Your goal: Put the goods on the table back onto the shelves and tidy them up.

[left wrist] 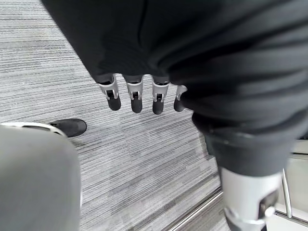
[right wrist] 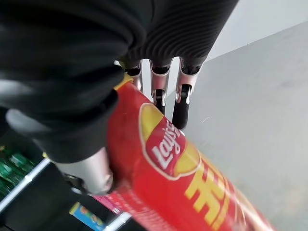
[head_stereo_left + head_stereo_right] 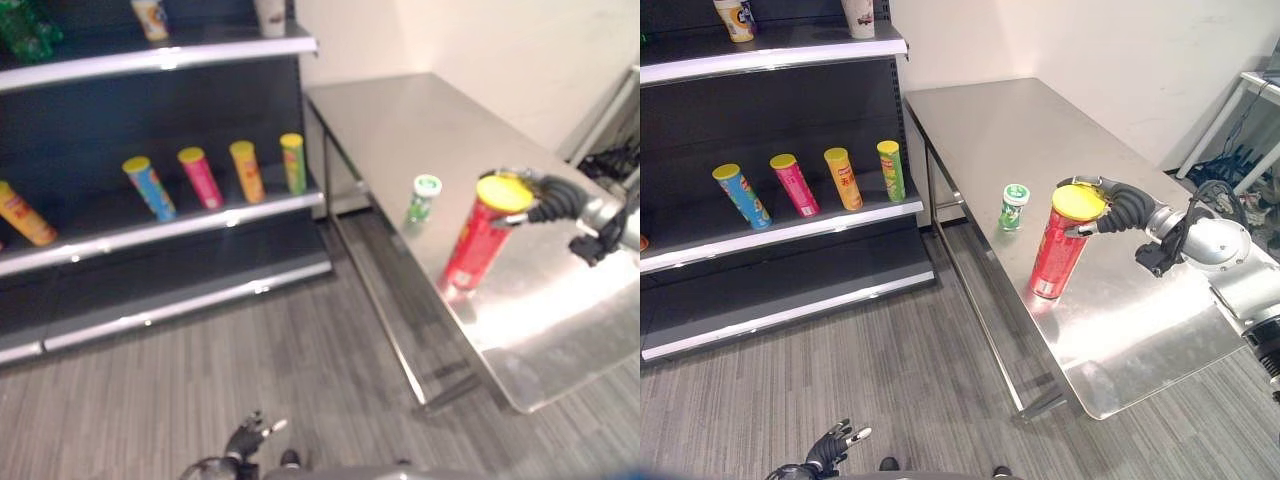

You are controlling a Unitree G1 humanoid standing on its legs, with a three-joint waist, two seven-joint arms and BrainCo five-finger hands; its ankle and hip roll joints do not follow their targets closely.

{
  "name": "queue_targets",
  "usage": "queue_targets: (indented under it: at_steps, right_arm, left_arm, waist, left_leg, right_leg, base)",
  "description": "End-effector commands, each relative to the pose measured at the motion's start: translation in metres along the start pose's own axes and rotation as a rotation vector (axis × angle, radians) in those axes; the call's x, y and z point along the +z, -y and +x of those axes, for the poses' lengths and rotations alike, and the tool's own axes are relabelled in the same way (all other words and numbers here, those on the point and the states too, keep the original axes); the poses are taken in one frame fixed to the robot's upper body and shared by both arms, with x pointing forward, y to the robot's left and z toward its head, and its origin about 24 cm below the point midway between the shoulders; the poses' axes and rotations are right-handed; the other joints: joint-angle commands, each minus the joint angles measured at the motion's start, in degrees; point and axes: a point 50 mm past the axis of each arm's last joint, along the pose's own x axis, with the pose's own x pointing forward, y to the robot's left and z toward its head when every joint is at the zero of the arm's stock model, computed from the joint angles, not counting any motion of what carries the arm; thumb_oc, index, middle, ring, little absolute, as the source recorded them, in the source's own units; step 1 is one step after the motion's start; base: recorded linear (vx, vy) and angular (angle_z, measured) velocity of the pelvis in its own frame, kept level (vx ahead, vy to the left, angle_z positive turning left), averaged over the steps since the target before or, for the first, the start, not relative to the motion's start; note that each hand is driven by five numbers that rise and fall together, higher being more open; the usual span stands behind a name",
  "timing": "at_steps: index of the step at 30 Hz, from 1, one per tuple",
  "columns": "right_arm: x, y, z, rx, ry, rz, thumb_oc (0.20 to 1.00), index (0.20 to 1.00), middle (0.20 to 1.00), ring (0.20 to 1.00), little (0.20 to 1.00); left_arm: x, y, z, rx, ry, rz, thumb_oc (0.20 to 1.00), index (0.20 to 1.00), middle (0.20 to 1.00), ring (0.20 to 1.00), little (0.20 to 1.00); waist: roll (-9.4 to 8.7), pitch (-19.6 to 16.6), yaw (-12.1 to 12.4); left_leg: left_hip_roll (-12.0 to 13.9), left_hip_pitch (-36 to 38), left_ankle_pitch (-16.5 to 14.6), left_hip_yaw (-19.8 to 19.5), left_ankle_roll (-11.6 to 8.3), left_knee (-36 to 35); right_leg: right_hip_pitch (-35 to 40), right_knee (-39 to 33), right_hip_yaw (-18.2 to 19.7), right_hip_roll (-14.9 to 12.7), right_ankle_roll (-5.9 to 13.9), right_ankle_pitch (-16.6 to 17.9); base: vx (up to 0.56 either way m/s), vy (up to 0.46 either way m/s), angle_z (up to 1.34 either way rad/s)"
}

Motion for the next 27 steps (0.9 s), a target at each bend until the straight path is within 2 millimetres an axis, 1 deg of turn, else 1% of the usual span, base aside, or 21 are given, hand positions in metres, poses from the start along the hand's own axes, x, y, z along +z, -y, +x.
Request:
queue_targets:
  at_steps: [1, 4, 5, 8, 9, 10, 11, 12, 14, 16, 18, 19, 20, 22, 23, 25, 27]
  right_arm:
    - [0.016, 0.015, -0.002, -0.003, 0.013, -0.1, 0.2, 0.2, 0.2, 0.2, 0.2]
    - [0.02, 0.019, -0.003, -0.035, 0.03, -0.114, 0.2, 0.2, 0.2, 0.2, 0.2]
    - [0.031, 0.024, -0.004, -0.074, 0.086, -0.12, 0.2, 0.2, 0.2, 0.2, 0.2]
    - [0.053, 0.033, -0.009, -0.19, 0.231, -0.101, 0.2, 0.2, 0.2, 0.2, 0.2]
    - [0.053, 0.033, -0.009, -0.19, 0.231, -0.101, 0.2, 0.2, 0.2, 0.2, 0.2]
    - [0.062, 0.038, -0.014, -0.248, 0.295, -0.091, 0.2, 0.2, 0.2, 0.2, 0.2]
    - [0.068, 0.041, -0.018, -0.335, 0.379, -0.037, 0.2, 0.2, 0.2, 0.2, 0.2]
    - [0.067, 0.04, -0.019, -0.338, 0.377, -0.035, 0.2, 0.2, 0.2, 0.2, 0.2]
    - [0.084, 0.043, -0.025, -0.456, 0.493, -0.038, 0.2, 0.2, 0.2, 0.2, 0.2]
    - [0.09, 0.043, -0.03, -0.527, 0.547, -0.045, 0.2, 0.2, 0.2, 0.2, 0.2]
    - [0.096, 0.043, -0.033, -0.602, 0.578, -0.081, 0.2, 0.2, 0.2, 0.2, 0.2]
    - [0.1, 0.044, -0.034, -0.634, 0.59, -0.117, 0.2, 0.2, 0.2, 0.2, 0.2]
    - [0.105, 0.043, -0.033, -0.654, 0.606, -0.138, 0.2, 0.2, 0.2, 0.2, 0.2]
    - [0.108, 0.043, -0.033, -0.69, 0.615, -0.162, 0.2, 0.2, 0.2, 0.2, 0.2]
    - [0.108, 0.042, -0.032, -0.694, 0.612, -0.179, 0.2, 0.2, 0.2, 0.2, 0.2]
    - [0.116, 0.041, -0.03, -0.692, 0.641, -0.197, 0.2, 0.2, 0.2, 0.2, 0.2]
    - [0.119, 0.037, -0.027, -0.673, 0.659, -0.19, 0.2, 0.2, 0.2, 0.2, 0.2]
  left_arm:
    - [0.0, 0.011, 0.003, -0.048, -0.007, 0.051, 1.0, 1.0, 1.0, 1.0, 1.0]
    - [0.001, 0.011, 0.003, -0.046, -0.002, 0.049, 1.0, 1.0, 1.0, 1.0, 1.0]
    - [0.002, 0.011, 0.003, -0.039, 0.005, 0.044, 1.0, 1.0, 1.0, 1.0, 1.0]
    - [0.005, 0.01, 0.004, -0.032, 0.015, 0.043, 1.0, 1.0, 1.0, 1.0, 1.0]
    - [0.005, 0.01, 0.004, -0.032, 0.015, 0.044, 1.0, 1.0, 1.0, 1.0, 1.0]
    - [0.006, 0.01, 0.004, -0.031, 0.02, 0.044, 1.0, 1.0, 1.0, 1.0, 1.0]
    - [0.007, 0.01, 0.004, -0.033, 0.029, 0.047, 1.0, 1.0, 1.0, 1.0, 1.0]
    - [0.007, 0.01, 0.004, -0.032, 0.029, 0.051, 1.0, 1.0, 1.0, 1.0, 1.0]
    - [0.011, 0.009, 0.004, -0.033, 0.041, 0.063, 1.0, 1.0, 1.0, 1.0, 1.0]
    - [0.013, 0.008, 0.005, -0.034, 0.045, 0.083, 1.0, 1.0, 1.0, 1.0, 1.0]
    - [0.021, 0.007, 0.006, -0.039, 0.07, 0.121, 1.0, 1.0, 1.0, 1.0, 1.0]
    - [0.027, 0.005, 0.007, -0.035, 0.087, 0.134, 1.0, 1.0, 1.0, 1.0, 1.0]
    - [0.033, 0.002, 0.008, -0.022, 0.103, 0.142, 1.0, 1.0, 1.0, 1.0, 1.0]
    - [0.042, -0.004, 0.008, 0.002, 0.137, 0.124, 1.0, 1.0, 1.0, 1.0, 1.0]
    - [0.045, -0.006, 0.008, 0.012, 0.15, 0.113, 1.0, 1.0, 1.0, 1.0, 1.0]
    - [0.039, -0.012, 0.005, 0.033, 0.139, 0.101, 1.0, 1.0, 1.0, 1.0, 1.0]
    - [0.03, -0.016, 0.003, 0.053, 0.115, 0.076, 1.0, 1.0, 1.0, 1.0, 1.0]
  waist:
    - [-1.4, -0.9, 1.54]
    - [-1.45, -0.84, 1.43]
    - [-1.32, -0.91, 1.18]
    - [-1.16, -0.9, 1.23]
    - [-1.18, -0.89, 1.28]
    - [-1.01, -0.96, 1.29]
    - [-0.6, -1.12, 1.39]
    - [-0.75, -1.14, 1.61]
    - [-0.2, -1.25, 1.91]
    - [0.13, -1.43, 2.07]
    - [0.57, -0.99, 2.17]
    - [0.83, -0.51, 2.13]
    - [1.07, -0.02, 2.0]
    - [1.47, 0.65, 1.85]
    - [1.5, 0.77, 1.91]
    - [0.74, 0.55, 3.11]
    - [-0.06, -0.32, 4.29]
  left_leg:
    - [0.67, 3.56, -3.49, 4.11, -3.82, 0.09]
    - [0.68, 3.63, -3.61, 4.27, -3.64, 0.09]
    - [0.59, 3.68, -3.8, 4.41, -3.4, 0.09]
    - [0.3, 3.68, -4.17, 4.7, -2.82, 0.09]
    - [0.3, 3.69, -4.17, 4.71, -2.82, 0.09]
    - [0.1, 3.62, -4.43, 4.72, -2.51, 0.09]
    - [-0.31, 3.47, -4.76, 4.78, -2.03, 0.09]
    - [-0.32, 3.47, -4.76, 4.8, -2.02, 0.09]
    - [-1.22, 3.15, -5.36, 4.52, -1.04, 0.09]
    - [-1.7, 2.73, -5.58, 3.96, -0.56, 0.09]
    - [-2.11, 2.13, -5.66, 3.02, 0.08, 0.09]
    - [-2.06, 1.93, -5.53, 2.45, 0.42, 0.09]
    - [-1.9, 1.75, -5.35, 1.91, 0.73, 0.09]
    - [-1.66, 1.84, -4.97, 0.99, 1.24, 0.09]
    - [-1.76, 1.65, -4.77, 0.61, 1.39, 0.27]
    - [-2.54, 1.41, -4.61, -0.02, 1.6, 0.54]
    - [-2.72, 0.66, -4.24, -0.55, 1.34, 0.56]
  right_leg:
    - [3.89, 0.91, -1.53, 0.96, 1.91, -5.37]
    - [3.77, 0.99, -1.31, 0.87, 2.02, -5.31]
    - [3.59, 1.08, -0.99, 0.75, 2.15, -5.25]
    - [3.05, 1.53, -0.51, 0.27, 2.48, -5.12]
    - [3.05, 1.53, -0.5, 0.26, 2.48, -5.12]
    - [2.84, 1.65, -0.46, 0.0, 2.69, -5.05]
    - [2.52, 1.77, -0.33, -0.4, 2.92, -4.83]
    - [2.5, 1.78, -0.3, -0.42, 2.93, -4.84]
    - [1.6, 2.18, 0.1, -1.48, 3.43, -4.28]
    - [0.94, 2.46, 0.61, -2.07, 3.67, -3.95]
    - [-0.32, 4.62, 1.48, -2.39, 3.66, -4.33]
    - [-1.49, 7.12, 2.49, -2.17, 3.5, -5.0]
    - [-2.81, 10.15, 3.84, -1.24, 3.19, -6.4]
    - [-4.7, 15.07, 6.97, 2.0, 2.39, -9.32]
    - [-4.75, 15.84, 8.13, 3.55, 1.6, -10.81]
    - [-2.42, 12.38, 7.14, 3.64, 0.0, -11.0]
    - [-0.34, 7.92, 6.22, 4.0, -0.64, -10.59]
  base:
    - [0.0, 0.0, 0.0]
    - [0.0, 0.0, 0.0]
    - [0.01, 0.03, -0.03]
    - [0.01, 0.035, -0.04]
    - [0.01, 0.042, -0.03]
    - [0.02, 0.067, -0.04]
    - [0.02, 0.068, -0.05]
    - [0.02, 0.072, -0.08]
    - [0.01, 0.103, -0.08]
    - [-0.01, 0.093, -0.1]
    - [-0.06, 0.063, -0.05]
    - [-0.12, 0.054, 0.01]
    - [-0.13, 0.043, 0.06]
    - [-0.11, 0.015, 0.09]
    - [-0.08, -0.037, 0.08]
    - [-0.06, -0.091, 0.11]
    - [-0.04, -0.123, 0.15]
